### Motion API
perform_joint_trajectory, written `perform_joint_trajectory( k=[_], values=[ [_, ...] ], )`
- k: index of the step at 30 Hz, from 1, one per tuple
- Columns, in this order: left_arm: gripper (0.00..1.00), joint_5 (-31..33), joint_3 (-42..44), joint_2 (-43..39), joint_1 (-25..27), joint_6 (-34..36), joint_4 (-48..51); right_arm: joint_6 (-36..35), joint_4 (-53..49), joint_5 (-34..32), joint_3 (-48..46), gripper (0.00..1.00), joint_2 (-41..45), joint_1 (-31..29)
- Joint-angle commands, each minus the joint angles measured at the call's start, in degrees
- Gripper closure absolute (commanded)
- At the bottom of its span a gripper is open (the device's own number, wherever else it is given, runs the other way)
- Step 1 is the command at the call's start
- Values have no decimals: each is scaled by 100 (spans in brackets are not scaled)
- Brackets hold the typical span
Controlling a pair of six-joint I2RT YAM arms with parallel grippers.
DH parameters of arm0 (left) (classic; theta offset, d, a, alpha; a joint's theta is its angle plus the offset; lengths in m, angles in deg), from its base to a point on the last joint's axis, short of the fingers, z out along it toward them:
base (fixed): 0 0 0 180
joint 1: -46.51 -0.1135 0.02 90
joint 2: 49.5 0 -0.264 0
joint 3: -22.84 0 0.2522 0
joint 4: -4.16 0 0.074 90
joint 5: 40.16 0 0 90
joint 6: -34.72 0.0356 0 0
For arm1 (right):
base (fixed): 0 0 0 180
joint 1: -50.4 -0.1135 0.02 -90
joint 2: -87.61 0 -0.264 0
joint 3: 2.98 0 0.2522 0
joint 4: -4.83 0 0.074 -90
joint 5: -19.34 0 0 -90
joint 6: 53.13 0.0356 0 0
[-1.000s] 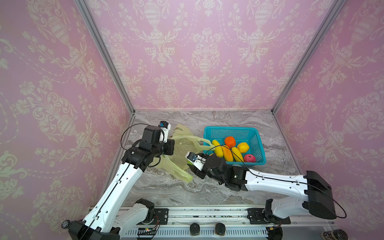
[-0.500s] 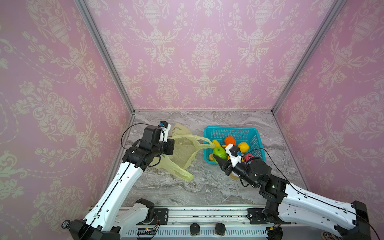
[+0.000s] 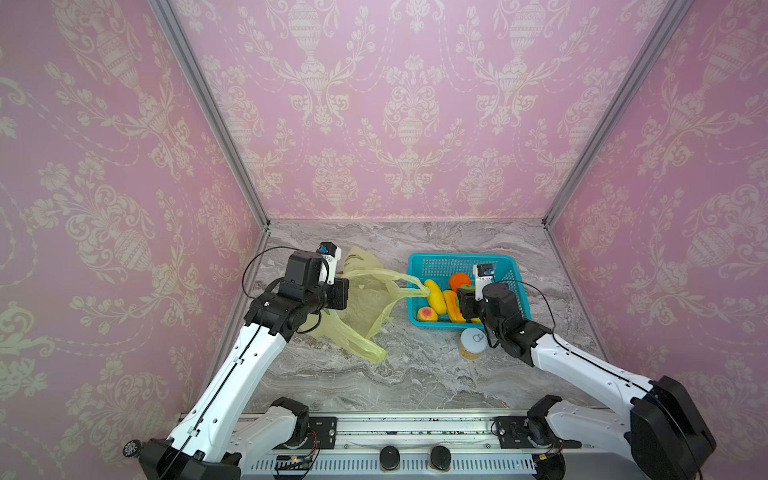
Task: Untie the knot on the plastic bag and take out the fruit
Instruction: 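Lift the green fruit out of the bag and carry it over the basket, then drop the green fruit into the basket while the left gripper lowers the bag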
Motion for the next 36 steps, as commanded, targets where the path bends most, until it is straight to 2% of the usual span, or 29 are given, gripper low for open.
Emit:
perform_joint_trajectory(
  k=[1, 6, 13, 16, 24, 26, 29, 31, 32, 34, 36],
  values=[
    [100, 26, -53, 35, -68, 59, 154, 293, -120, 340, 476, 92, -514, 43],
    [100, 13, -59, 37, -76, 57, 146, 355, -41, 649, 792, 91, -1239, 47],
    [100, -16, -57, 46, -85, 47, 139, 356, -238, 690, 1359, 90, -2087, 56],
    [100, -20, -56, 42, -95, 44, 133, 355, -210, 485, 1516, 84, -2301, 81],
    [100, -10, -55, 61, -99, 50, 132, 364, -862, -370, 2546, 82, -3154, 217],
    [100, 22, -47, 85, -108, 55, 132, 355, -946, -334, 2695, 76, -3308, 217],
    [100, 79, -56, 146, -125, 66, 148, 358, -733, -35, 2607, 52, -3266, 213],
    [100, 85, -76, 195, -155, 93, 150, 331, -509, 107, 2423, 31, -3067, 214],
    [100, 90, -70, 206, -167, 106, 159, 316, -429, 135, 2345, 25, -2948, 214],
    [100, 207, -75, 204, -196, 135, 149, 273, -299, 188, 2142, 16, -2600, 209],
    [100, 482, -92, 208, -213, 178, 164, 259, -131, 270, 1896, 11, -2216, 201]
  ],
)
